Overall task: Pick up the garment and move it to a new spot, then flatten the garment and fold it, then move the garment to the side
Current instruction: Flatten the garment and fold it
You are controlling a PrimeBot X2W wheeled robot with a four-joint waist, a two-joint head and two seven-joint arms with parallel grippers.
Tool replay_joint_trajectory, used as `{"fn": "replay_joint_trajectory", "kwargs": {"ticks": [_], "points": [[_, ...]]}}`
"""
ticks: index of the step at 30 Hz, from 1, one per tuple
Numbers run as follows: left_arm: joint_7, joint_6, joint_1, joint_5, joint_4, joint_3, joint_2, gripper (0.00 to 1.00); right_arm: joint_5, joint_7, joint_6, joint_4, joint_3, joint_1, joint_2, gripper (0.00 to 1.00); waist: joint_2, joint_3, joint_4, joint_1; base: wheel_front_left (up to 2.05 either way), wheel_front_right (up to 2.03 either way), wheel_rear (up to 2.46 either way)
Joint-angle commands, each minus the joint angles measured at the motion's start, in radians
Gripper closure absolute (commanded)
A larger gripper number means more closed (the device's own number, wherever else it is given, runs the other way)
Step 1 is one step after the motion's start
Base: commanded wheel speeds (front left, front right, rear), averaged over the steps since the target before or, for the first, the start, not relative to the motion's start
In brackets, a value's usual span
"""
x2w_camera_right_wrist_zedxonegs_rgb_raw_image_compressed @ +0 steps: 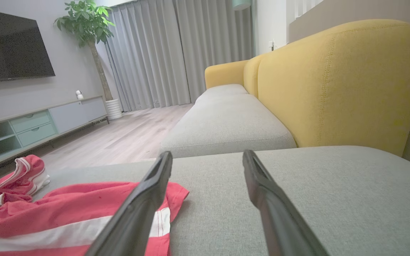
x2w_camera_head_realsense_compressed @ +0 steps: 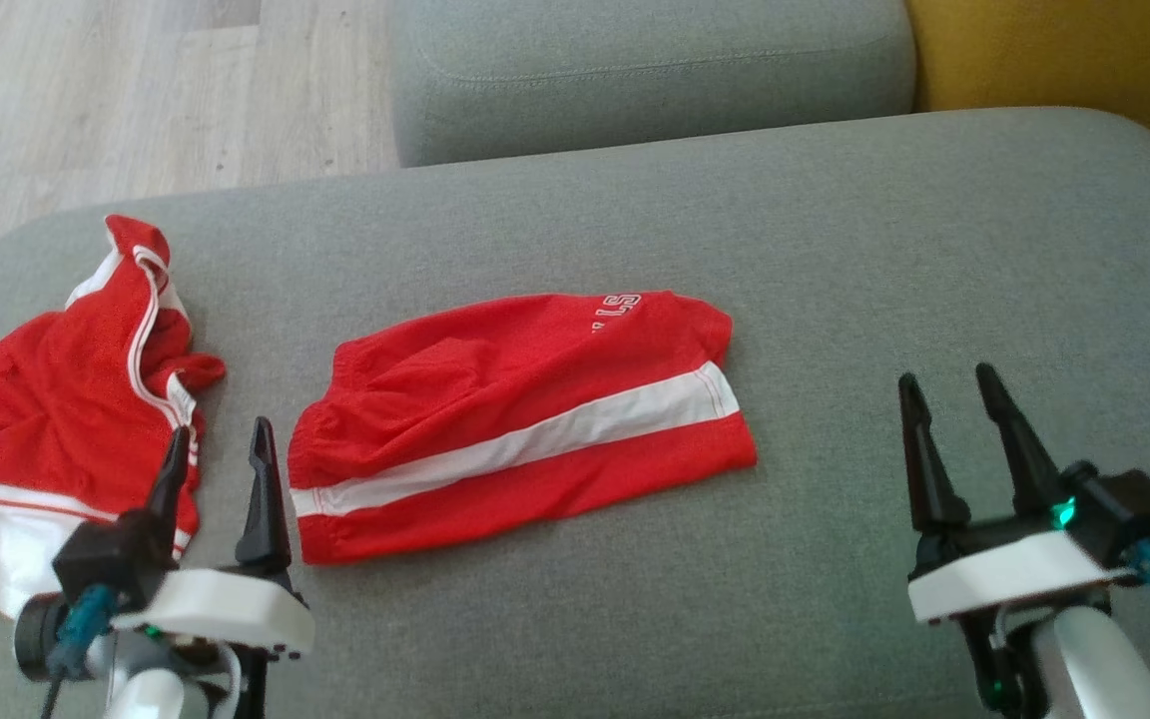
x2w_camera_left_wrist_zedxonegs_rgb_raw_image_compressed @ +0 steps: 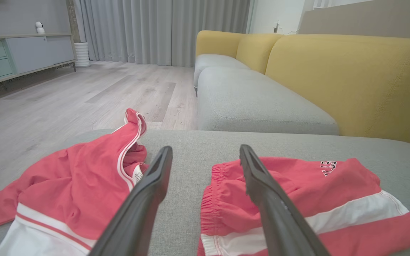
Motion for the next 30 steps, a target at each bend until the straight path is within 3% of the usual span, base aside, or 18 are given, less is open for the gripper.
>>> {"fn": "replay_joint_trajectory", "kwargs": {"ticks": [1, 7, 24, 27, 30], "points": [[-0.012, -0.002, -0.026, 0.03, -0.031, 0.057, -0.002, 0.0, -0.02, -0.014, 0.008, -0.031, 0.024, -0.007, -0.002, 0.0, 0.0, -0.002, 0.0, 0.0, 0.0, 0.0, 0.0], [-0.012, -0.034, 0.003, 0.091, -0.013, 0.09, -0.055, 0.0, -0.055, -0.017, 0.008, -0.013, 0.012, 0.008, 0.024, 0.0, 0.0, -0.004, 0.0, 0.0, 0.0, 0.0, 0.0], [-0.012, -0.131, 0.011, 0.142, 0.03, 0.179, -0.131, 0.0, -0.02, 0.005, 0.008, 0.01, 0.014, -0.017, 0.002, 0.0, 0.0, -0.005, 0.006, 0.0, 0.0, 0.0, 0.0], [0.058, -0.161, -0.013, 0.119, 0.064, 0.165, -0.118, 0.0, 0.002, 0.037, 0.008, 0.005, 0.032, -0.045, -0.015, 0.0, 0.0, 0.002, 0.012, 0.0, 0.0, 0.0, 0.0], [0.208, -0.186, -0.063, 0.101, 0.074, 0.151, -0.08, 0.0, 0.037, 0.115, 0.008, 0.018, 0.071, -0.091, -0.039, 0.0, 0.0, 0.015, 0.022, 0.0, 0.0, 0.0, 0.0]]}}
